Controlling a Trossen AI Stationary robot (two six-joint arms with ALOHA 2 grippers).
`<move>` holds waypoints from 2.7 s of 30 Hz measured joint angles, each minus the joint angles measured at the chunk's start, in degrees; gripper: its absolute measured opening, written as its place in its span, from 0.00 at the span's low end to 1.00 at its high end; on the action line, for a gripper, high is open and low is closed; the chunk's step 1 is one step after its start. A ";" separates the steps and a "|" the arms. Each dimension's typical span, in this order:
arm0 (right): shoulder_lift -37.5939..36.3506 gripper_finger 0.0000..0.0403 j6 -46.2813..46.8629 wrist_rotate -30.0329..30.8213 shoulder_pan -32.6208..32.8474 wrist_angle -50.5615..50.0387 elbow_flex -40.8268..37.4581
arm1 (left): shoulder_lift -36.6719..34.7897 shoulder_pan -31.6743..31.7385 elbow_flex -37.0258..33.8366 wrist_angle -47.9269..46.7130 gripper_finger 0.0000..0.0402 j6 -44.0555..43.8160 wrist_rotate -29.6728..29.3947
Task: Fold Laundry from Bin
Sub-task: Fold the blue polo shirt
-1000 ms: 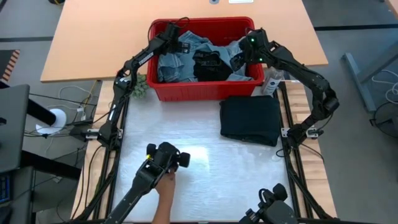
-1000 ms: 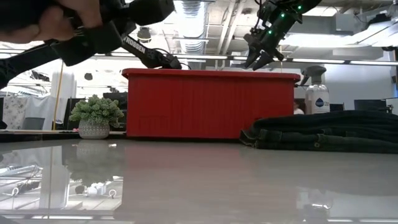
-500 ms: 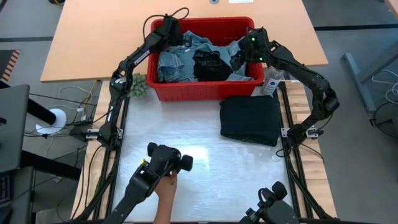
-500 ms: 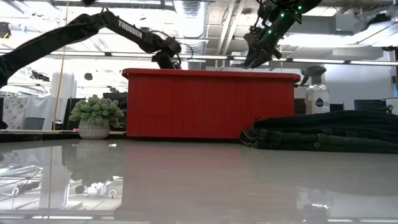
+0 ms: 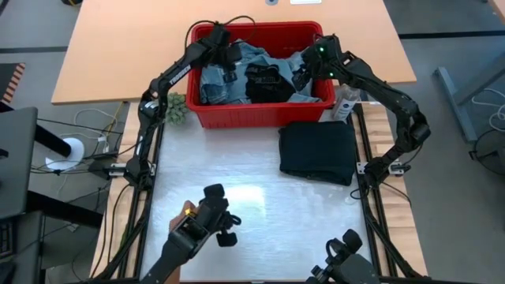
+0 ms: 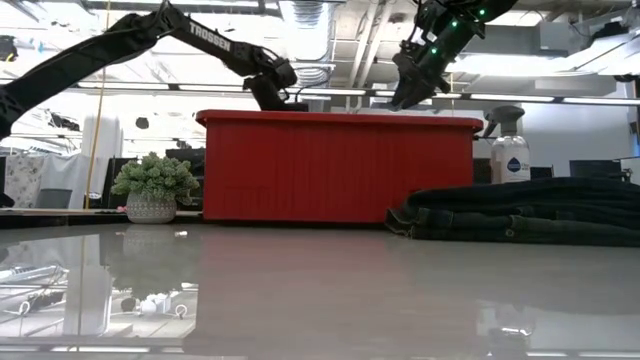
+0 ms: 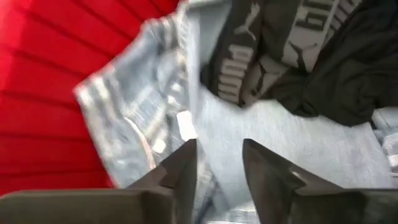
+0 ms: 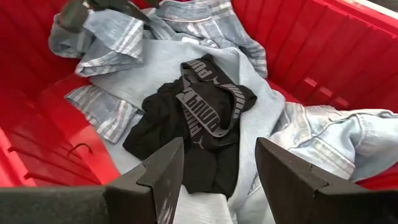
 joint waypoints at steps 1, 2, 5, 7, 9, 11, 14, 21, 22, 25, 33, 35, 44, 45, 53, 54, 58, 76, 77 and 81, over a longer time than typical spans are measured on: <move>0.00 0.55 -0.05 -0.25 0.00 0.00 0.00 | 0.35 0.32 -0.05 -0.44 0.33 -1.07 0.29; 0.00 0.55 -0.05 -0.53 0.00 -0.02 0.00 | 0.62 0.73 -0.09 -0.42 0.35 -1.90 0.59; 0.00 0.55 -0.05 -1.31 0.00 -0.02 0.00 | 1.23 2.19 -0.09 0.24 0.42 -3.75 2.32; 0.00 0.55 -0.07 -1.31 0.00 -0.01 0.00 | 1.93 2.96 -0.04 1.13 0.45 -2.86 0.71; 0.00 0.55 -0.05 -1.31 -0.13 0.00 0.00 | 2.55 3.85 -0.09 1.90 0.47 -1.57 -1.65; 0.00 0.55 -0.05 -1.33 -0.13 0.04 0.00 | 3.51 4.23 -0.11 3.38 0.47 -0.82 -2.93; 0.00 0.55 -0.07 -1.32 -0.13 0.09 0.00 | 4.55 4.90 0.00 3.98 0.47 -0.74 -3.71; 0.00 0.55 -0.07 -1.33 -0.50 0.11 0.00 | 7.83 4.98 0.04 1.68 0.47 3.54 -5.06; 0.00 0.55 -0.07 -1.32 -0.50 0.11 0.00 | 8.33 4.92 0.05 1.78 0.47 4.05 -6.18; 0.00 0.55 -0.05 -1.31 -0.50 0.11 0.00 | 9.04 4.82 -0.59 2.15 0.39 4.53 -11.14; 0.00 0.55 -0.04 -1.29 -0.51 0.15 0.00 | 9.04 3.97 3.53 2.33 0.02 2.94 -19.12; 0.00 0.55 -0.04 -1.27 -0.86 0.25 0.00 | 7.51 3.21 3.11 3.83 0.01 2.53 -20.95; 2.28 0.55 0.18 -4.30 -5.03 7.75 0.00 | -0.76 -2.21 3.69 5.13 0.00 9.34 -28.86; 2.71 0.55 0.15 -4.75 -5.31 9.25 0.02 | -1.84 -2.89 3.69 5.25 0.00 9.66 -29.33; 7.33 0.55 -2.01 -15.19 -6.91 22.83 0.00 | -10.21 -8.11 3.69 5.78 0.00 10.11 -29.80; 7.98 0.55 -2.01 -16.07 -6.90 24.78 0.01 | -11.20 -8.99 3.69 5.29 0.00 10.09 -29.78; 10.81 0.55 -2.02 -17.87 -6.06 33.33 0.02 | -14.51 -12.52 3.69 3.58 0.00 10.06 -29.19; 12.41 0.55 -5.07 -20.34 -1.53 39.23 0.04 | -22.95 -24.00 3.69 -5.98 0.00 11.76 -39.10; 11.87 0.55 -4.95 -21.56 -1.42 38.77 0.04 | -23.42 -23.67 3.69 -4.87 0.00 12.46 -39.37; 8.73 0.55 -8.69 -26.51 -0.36 36.92 0.12 | -24.16 -21.90 3.69 1.68 0.00 17.16 -40.73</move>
